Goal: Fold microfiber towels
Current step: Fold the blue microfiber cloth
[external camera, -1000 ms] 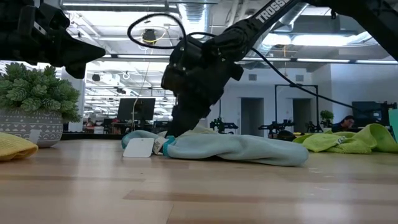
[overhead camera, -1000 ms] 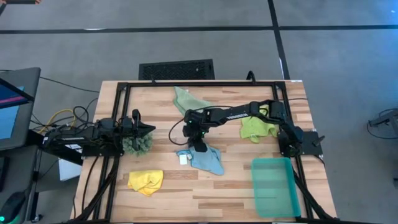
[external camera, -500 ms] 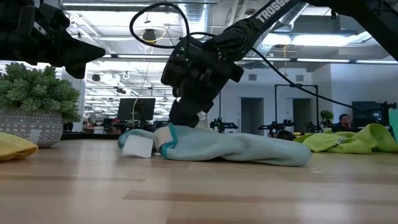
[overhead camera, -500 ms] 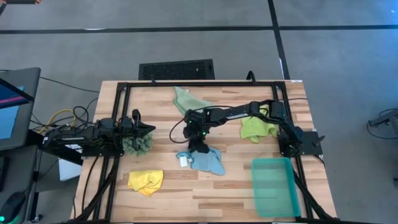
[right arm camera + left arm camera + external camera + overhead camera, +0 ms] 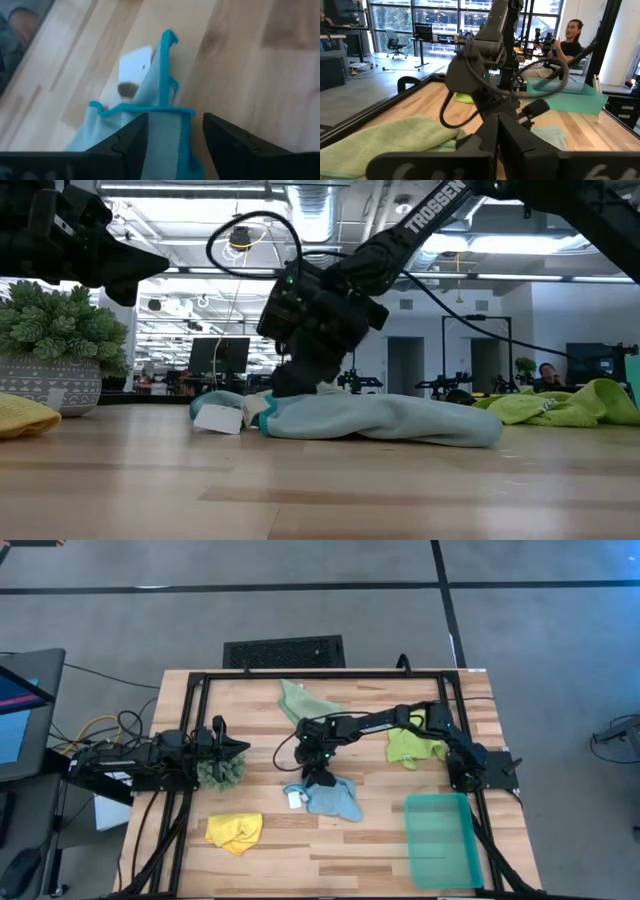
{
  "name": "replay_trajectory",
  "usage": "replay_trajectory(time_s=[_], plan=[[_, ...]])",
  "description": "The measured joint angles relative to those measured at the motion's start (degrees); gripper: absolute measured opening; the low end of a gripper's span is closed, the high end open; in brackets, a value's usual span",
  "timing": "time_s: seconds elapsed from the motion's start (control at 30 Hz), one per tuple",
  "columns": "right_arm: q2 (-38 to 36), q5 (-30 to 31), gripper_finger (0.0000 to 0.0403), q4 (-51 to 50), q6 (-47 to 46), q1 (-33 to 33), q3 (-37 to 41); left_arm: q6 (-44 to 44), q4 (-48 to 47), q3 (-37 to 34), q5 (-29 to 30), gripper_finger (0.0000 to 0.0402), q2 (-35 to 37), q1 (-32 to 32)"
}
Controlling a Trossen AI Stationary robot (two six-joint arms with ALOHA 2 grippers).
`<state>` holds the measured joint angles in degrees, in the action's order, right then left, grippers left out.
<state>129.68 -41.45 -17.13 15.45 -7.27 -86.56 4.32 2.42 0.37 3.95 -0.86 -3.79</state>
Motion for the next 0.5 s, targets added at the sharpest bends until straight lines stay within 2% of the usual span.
replay_trajectory(time_s=[0.17, 0.27, 0.43, 0.5], plan=[[0.1, -1.6, 0.0178, -0.8, 2.4, 0.8, 0.0, 0.0, 0.0, 0.0, 0.0, 0.0, 0.0, 0.0], [0.1, -1.6, 0.013, -0.8, 3.5, 1.3, 0.0, 0.0, 0.0, 0.0, 0.0, 0.0, 0.0, 0.0], [-0.1, -1.5, 0.0025, -1.1, 4.0, 1.2, 0.0, 0.0, 0.0, 0.0, 0.0, 0.0, 0.0, 0.0], [-0.8, -1.0, 0.0012, -1.4, 3.9, 1.2, 0.1, 0.0, 0.0, 0.0, 0.0, 0.0, 0.0, 0.0]])
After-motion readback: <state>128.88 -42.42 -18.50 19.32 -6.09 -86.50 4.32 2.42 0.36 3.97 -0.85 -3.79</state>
